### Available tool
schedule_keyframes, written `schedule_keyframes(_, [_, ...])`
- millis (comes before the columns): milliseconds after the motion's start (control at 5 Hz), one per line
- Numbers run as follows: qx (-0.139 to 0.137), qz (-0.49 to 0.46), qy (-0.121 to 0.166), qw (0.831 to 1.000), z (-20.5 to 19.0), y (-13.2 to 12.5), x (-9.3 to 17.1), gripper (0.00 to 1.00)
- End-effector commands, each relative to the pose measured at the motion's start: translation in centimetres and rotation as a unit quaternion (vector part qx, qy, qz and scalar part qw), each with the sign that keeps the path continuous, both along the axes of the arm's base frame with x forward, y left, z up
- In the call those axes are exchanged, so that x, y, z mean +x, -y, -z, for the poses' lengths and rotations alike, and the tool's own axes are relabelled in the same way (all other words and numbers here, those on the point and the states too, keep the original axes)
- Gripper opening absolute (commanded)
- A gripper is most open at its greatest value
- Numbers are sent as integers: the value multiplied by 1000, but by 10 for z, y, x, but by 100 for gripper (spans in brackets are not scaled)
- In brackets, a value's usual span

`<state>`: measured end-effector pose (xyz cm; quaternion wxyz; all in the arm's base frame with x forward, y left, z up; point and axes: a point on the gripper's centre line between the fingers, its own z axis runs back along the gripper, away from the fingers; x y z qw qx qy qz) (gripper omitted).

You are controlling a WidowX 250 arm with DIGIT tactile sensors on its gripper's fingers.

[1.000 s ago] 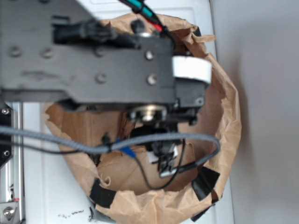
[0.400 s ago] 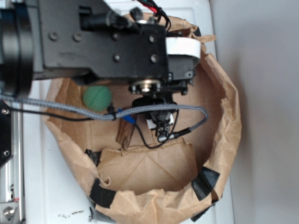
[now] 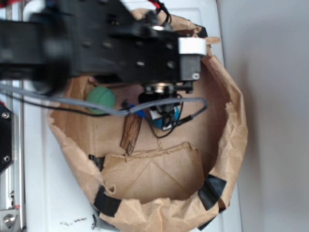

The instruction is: Grab the pink bunny.

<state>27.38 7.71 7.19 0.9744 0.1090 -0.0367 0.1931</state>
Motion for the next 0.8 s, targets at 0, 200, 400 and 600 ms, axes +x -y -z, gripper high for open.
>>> schedule_keyframes(0, [55, -44, 12, 997, -9, -21, 5, 100])
schedule_keyframes(200, [70, -50, 8, 996, 7, -20, 6, 100])
schedule_keyframes(400, [57, -33, 20, 998, 18, -29, -44, 100])
schedule_keyframes(600, [-2, -15, 35, 999, 32, -12, -69, 100])
